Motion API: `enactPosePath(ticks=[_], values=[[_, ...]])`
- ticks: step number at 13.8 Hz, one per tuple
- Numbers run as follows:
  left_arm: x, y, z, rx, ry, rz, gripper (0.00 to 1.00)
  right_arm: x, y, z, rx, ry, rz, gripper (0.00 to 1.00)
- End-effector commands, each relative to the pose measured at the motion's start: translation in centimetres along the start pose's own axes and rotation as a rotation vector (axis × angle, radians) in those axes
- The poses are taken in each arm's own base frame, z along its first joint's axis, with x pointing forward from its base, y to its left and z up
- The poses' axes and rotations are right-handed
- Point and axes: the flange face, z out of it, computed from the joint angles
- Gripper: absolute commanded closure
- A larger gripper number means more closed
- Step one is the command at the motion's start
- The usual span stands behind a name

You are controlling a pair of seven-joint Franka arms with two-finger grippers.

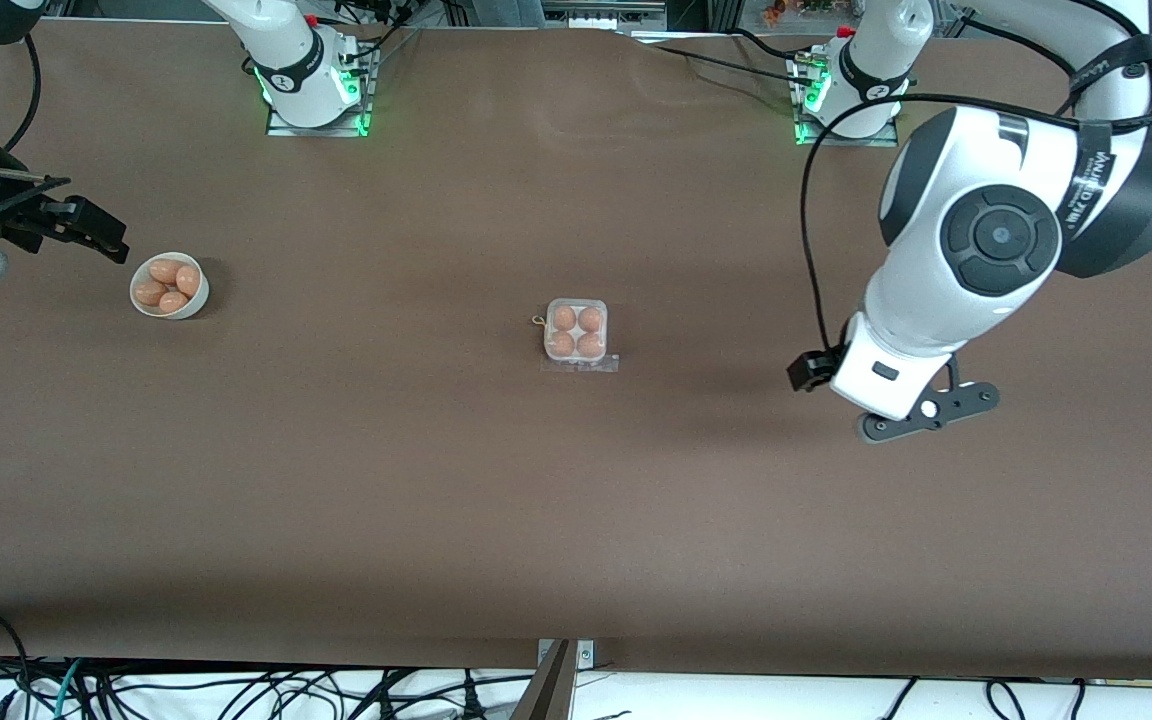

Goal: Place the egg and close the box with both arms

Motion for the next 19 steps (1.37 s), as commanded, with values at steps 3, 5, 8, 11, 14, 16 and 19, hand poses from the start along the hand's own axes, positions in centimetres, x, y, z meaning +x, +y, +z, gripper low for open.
enactPosePath(ticks=[3, 5, 8, 11, 14, 16, 19], values=[[2.5, -9.9, -4.6, 0.015, 0.031, 0.099, 0.0, 0.1, 0.0, -0.5, -0.002, 0.003, -0.007, 0.0], [2.9, -14.6, -5.4, -0.001, 0.026, 0.14, 0.0, 0.1, 0.0, -0.5, -0.004, 0.003, -0.007, 0.0], [3.0, -21.2, -5.2, -0.052, 0.01, 0.164, 0.0, 0.1, 0.0, -0.6, -0.002, 0.004, -0.01, 0.0], [1.7, -23.7, -4.8, -0.078, 0.052, 0.185, 0.0, 0.1, 0.2, -0.5, -0.002, 0.002, -0.008, 0.0], [-0.3, -24.1, -4.7, -0.111, 0.081, 0.19, 0.0, 0.1, 0.2, -0.5, -0.002, 0.002, -0.01, 0.0], [-1.1, -24.5, -5.3, -0.182, 0.078, 0.187, 0.0, 0.1, 0.1, -0.5, -0.002, 0.002, -0.011, 0.0], [-2.6, -25.3, -6.2, -0.191, 0.092, 0.255, 0.0, 0.1, 0.2, -0.4, -0.003, 0.001, -0.01, 0.0]])
